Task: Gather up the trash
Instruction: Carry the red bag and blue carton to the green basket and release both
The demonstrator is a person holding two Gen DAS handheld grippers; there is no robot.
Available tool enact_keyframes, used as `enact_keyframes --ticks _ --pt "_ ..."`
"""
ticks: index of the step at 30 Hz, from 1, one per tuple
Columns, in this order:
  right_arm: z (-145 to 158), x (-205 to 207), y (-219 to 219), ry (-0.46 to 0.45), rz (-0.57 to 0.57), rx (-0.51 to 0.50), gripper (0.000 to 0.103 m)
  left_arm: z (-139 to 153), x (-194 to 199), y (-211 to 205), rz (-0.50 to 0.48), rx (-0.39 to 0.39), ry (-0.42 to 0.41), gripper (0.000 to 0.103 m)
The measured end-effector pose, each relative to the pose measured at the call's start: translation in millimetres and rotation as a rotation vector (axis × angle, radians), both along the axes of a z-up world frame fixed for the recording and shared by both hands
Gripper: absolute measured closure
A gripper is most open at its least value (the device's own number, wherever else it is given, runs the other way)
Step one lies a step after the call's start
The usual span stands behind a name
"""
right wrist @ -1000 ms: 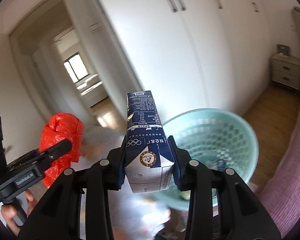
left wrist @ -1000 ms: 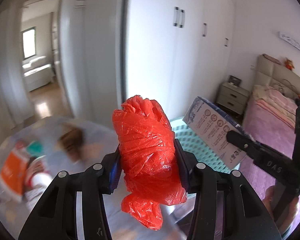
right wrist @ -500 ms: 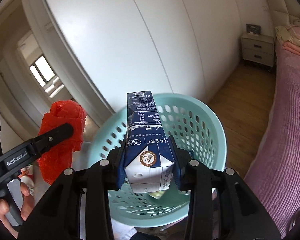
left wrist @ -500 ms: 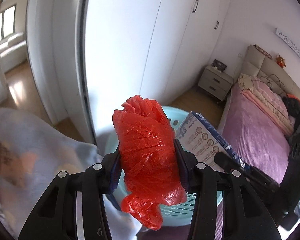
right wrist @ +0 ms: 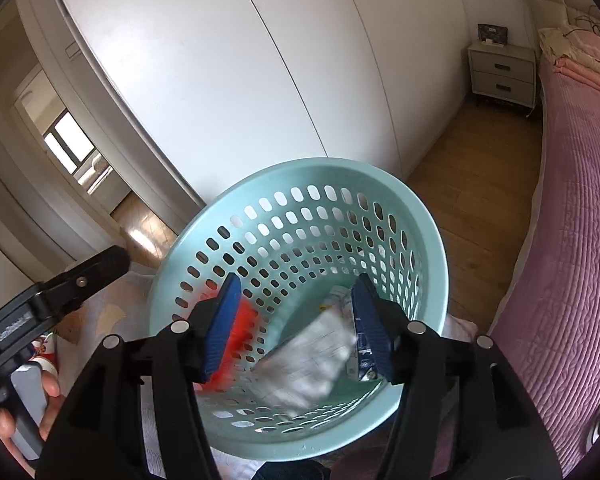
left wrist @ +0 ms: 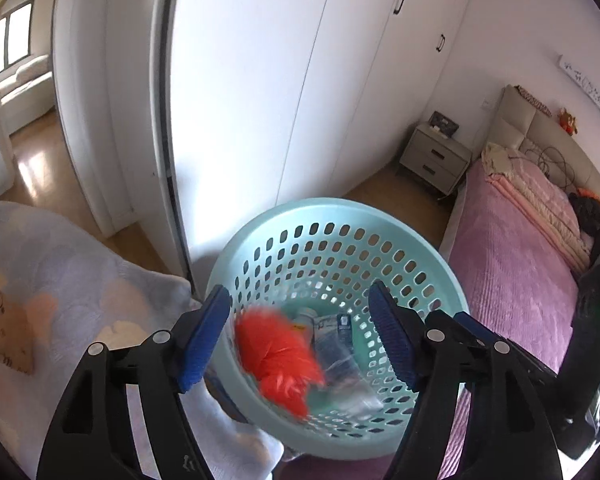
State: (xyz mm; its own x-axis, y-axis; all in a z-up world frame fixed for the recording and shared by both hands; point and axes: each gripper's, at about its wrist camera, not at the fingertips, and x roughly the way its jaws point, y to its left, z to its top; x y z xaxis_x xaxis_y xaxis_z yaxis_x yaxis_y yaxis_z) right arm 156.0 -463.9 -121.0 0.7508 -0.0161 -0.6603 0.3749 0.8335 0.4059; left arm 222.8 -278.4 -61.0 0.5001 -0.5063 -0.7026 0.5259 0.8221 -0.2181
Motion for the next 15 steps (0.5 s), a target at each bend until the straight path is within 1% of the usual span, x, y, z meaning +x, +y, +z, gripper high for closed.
enact_keyframes --ticks 2,7,12,15 --pt "4 -3 1 -0.006 0.007 -0.003 0.048 5 -7 10 0.005 -0.014 -0.01 0.033" --pt "26 -11 24 -0.039 0.056 -0.041 0.048 22 -26 40 0.023 -0.063 -0.039 0.033" --pt "54 -19 62 -0.089 0.124 -0.085 0.048 44 -50 82 0.06 -0.129 -0.082 0.033" --pt "69 -24 89 -0.127 0.173 -0.116 0.048 57 -66 118 0.094 -0.156 -0.121 0.033"
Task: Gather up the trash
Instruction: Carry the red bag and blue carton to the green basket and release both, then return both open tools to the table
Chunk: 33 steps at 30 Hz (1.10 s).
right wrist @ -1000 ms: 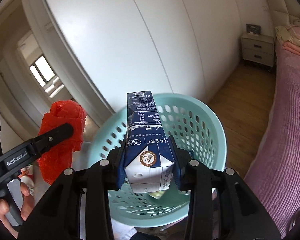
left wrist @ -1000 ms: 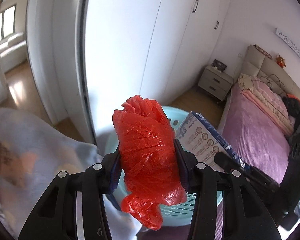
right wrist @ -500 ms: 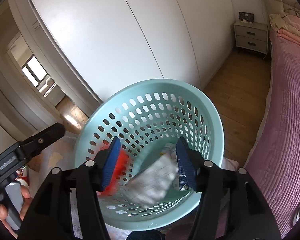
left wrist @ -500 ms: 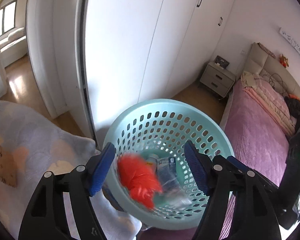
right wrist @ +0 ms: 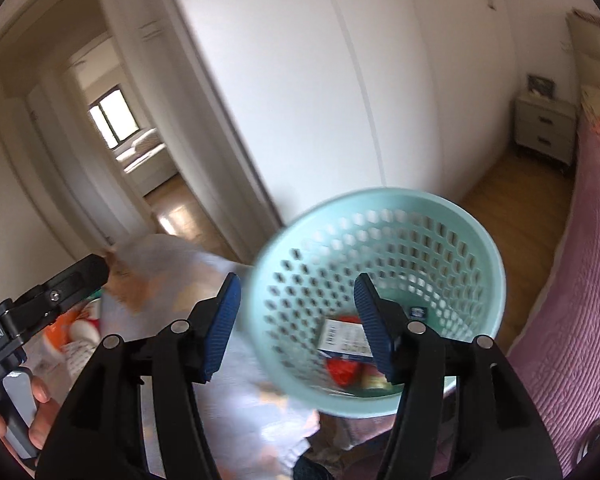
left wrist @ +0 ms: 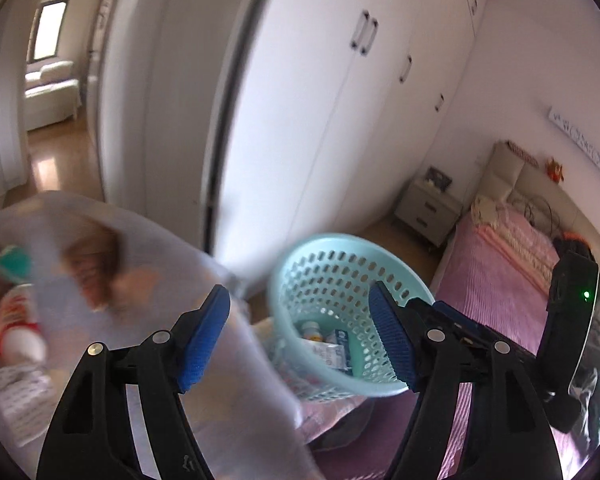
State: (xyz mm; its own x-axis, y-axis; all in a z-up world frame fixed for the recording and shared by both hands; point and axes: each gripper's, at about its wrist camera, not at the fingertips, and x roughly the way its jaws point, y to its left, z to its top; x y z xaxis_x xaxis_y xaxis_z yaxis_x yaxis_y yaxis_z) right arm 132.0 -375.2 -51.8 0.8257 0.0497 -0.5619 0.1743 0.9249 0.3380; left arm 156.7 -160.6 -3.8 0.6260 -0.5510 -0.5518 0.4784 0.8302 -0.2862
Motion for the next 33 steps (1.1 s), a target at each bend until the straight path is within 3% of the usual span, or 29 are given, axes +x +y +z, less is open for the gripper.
enact_keyframes --ticks 11,19,24,27,33 --pt "17 13 112 -0.064 0.214 -0.088 0.047 26 -32 155 0.251 -0.017 -0.095 0.033" --pt "-4 40 188 -0.033 0.345 -0.095 0.047 17 -29 274 0.464 0.015 -0.045 0.033" --pt "-27 52 218 0.017 0.423 -0.038 0.047 -3 -8 310 0.498 0.038 0.036 0.033" --pt "-36 56 228 0.037 0.441 -0.041 0.047 -12 3 315 0.478 0.049 0.054 0.026" --pt "-46 63 233 0.067 0.451 -0.05 0.046 -29 16 342 0.512 0.093 0.084 0.026"
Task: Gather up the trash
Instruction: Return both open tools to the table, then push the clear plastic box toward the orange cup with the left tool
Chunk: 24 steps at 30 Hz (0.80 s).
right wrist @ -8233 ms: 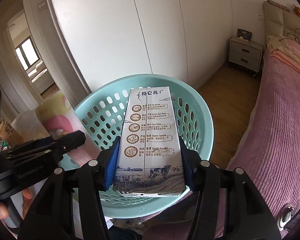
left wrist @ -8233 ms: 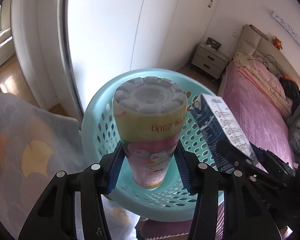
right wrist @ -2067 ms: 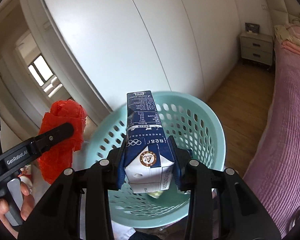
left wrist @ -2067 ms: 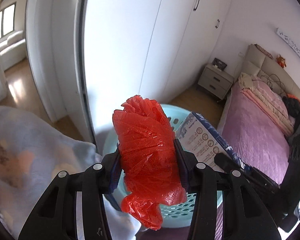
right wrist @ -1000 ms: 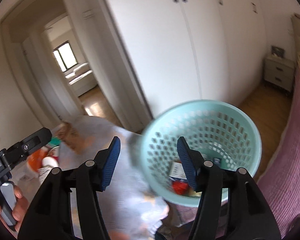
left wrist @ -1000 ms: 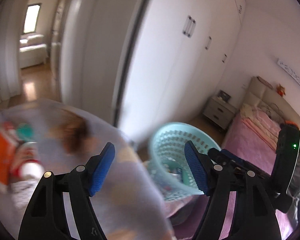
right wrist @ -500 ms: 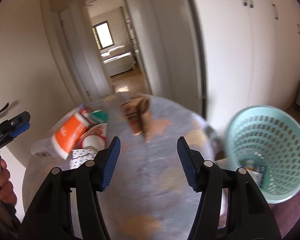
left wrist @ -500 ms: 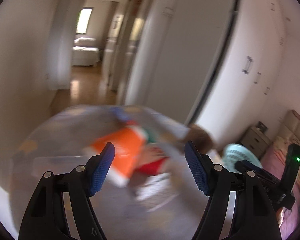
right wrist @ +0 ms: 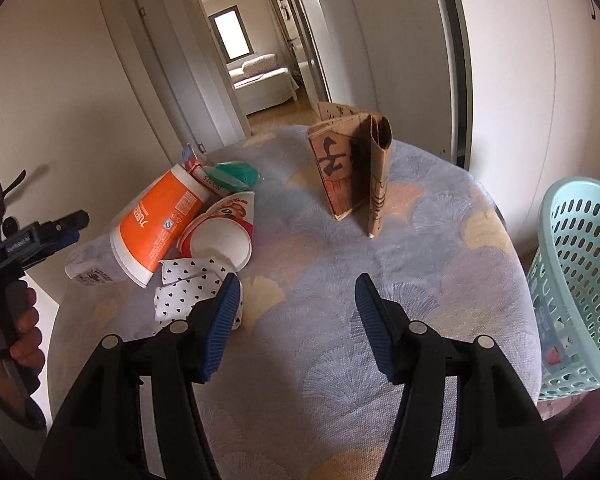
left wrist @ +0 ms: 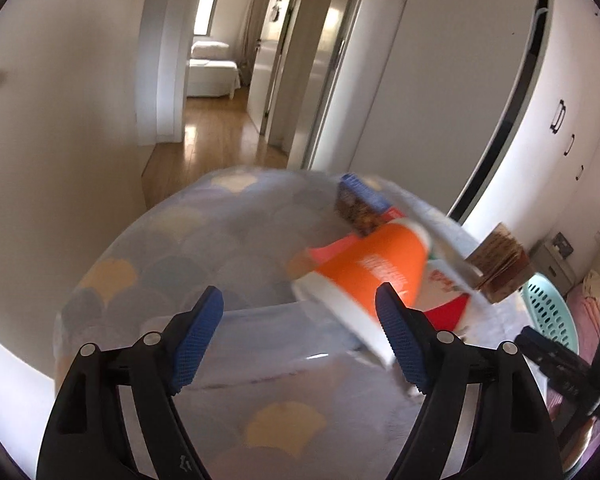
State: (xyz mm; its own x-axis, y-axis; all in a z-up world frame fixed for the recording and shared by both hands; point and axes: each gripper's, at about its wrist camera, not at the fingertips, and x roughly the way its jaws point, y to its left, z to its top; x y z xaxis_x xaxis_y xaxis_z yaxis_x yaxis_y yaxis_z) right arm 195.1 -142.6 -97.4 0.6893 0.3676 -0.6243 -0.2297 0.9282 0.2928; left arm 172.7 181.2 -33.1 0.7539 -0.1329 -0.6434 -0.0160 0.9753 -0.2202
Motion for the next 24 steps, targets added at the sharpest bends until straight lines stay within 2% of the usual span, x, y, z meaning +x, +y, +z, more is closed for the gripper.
enact_keyframes --ticks 5,8,11,15,22,24 --pt "1 -1 0 -0.002 -0.005 -0.017 0.046 -12 0 15 -0.012 0.042 0.029 0.026" --pt "3 -6 5 -0.032 -0.003 -0.037 0.044 -14 -2 16 -0.039 0.042 0.032 0.026" --pt "7 -12 4 -0.067 -0.008 -0.038 0.04 -20 -4 12 -0.031 0.079 0.059 0.025" --pt "8 -12 -4 -0.077 0.015 0.02 0.037 -23 -13 8 -0.026 0.072 0.06 0.025" --pt "3 -4 -29 -0.03 0.032 0.171 0.037 -26 -20 -2 -0.006 0.075 0.104 0.025" --pt "0 -1 -37 -0.008 0.018 0.204 0.037 -24 -23 -6 -0.006 0.097 0.102 0.026"
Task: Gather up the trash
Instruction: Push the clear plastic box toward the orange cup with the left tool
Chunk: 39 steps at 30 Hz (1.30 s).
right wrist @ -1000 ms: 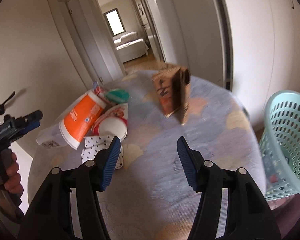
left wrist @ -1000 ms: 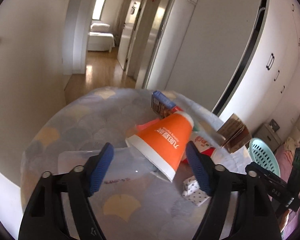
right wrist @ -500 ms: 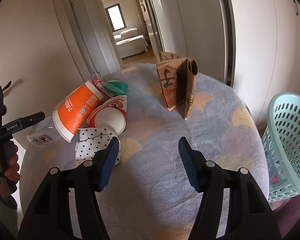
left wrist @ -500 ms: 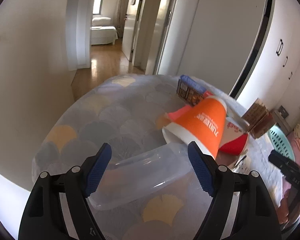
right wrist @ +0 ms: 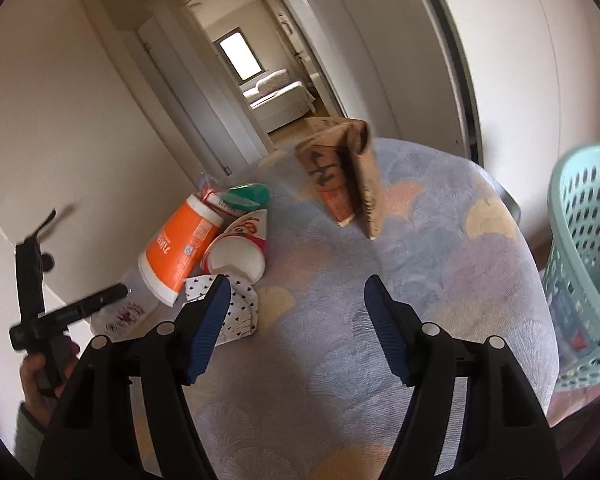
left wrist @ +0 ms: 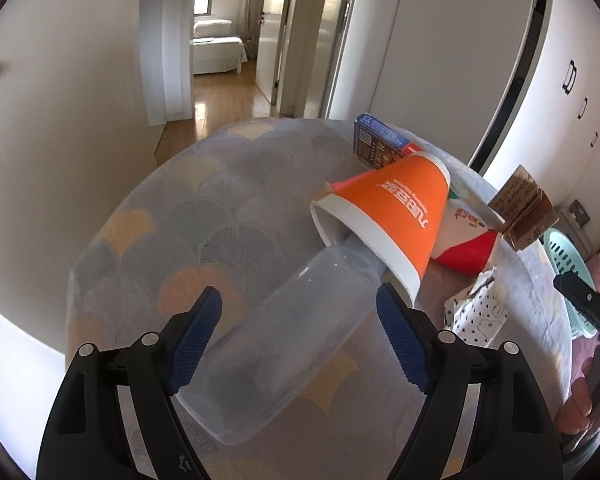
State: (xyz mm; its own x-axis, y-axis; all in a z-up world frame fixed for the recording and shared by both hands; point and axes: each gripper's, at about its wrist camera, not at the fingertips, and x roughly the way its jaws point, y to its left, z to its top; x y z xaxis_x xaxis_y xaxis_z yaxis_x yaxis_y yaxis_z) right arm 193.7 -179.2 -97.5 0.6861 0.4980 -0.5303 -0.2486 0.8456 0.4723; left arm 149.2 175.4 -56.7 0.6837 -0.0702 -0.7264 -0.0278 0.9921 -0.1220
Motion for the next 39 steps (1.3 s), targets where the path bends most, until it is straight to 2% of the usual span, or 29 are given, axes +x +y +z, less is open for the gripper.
enact_keyframes --ticks 3,6,8,11,14,18,22,27,33,36,39 --pt "-3 4 -4 0.025 0.004 0.02 0.037 12 -4 0 0.015 0.008 -0.046 0.026" --pt "-3 6 2 0.039 -0.003 -0.021 0.037 23 -3 16 0.093 0.0 -0.083 0.025" --pt "-2 6 9 0.04 -0.014 -0.067 0.037 21 3 28 0.136 0.001 -0.073 0.025" --pt "-1 4 23 0.027 -0.015 -0.141 0.037 9 10 35 0.183 0.054 -0.027 0.025" --pt "1 0 31 0.001 -0.009 -0.188 0.037 -2 10 33 0.179 0.061 0.0 0.027" --pt "4 -3 34 -0.02 -0.01 -0.211 0.037 -7 4 28 0.16 0.025 0.024 0.027" --pt "2 -3 33 -0.015 -0.002 -0.195 0.037 -10 -6 20 0.128 -0.002 0.036 0.027" --pt "2 -1 26 -0.01 -0.001 -0.168 0.037 -13 -14 4 0.08 0.022 0.066 0.027" --pt "4 -2 28 -0.022 -0.003 -0.175 0.037 6 -19 -4 0.065 0.046 0.021 0.027" --pt "5 -4 30 -0.023 -0.001 -0.176 0.037 19 -15 2 0.094 0.062 -0.019 0.026" --pt "5 -5 28 -0.02 -0.001 -0.17 0.037 23 -1 17 0.127 0.056 -0.01 0.026"
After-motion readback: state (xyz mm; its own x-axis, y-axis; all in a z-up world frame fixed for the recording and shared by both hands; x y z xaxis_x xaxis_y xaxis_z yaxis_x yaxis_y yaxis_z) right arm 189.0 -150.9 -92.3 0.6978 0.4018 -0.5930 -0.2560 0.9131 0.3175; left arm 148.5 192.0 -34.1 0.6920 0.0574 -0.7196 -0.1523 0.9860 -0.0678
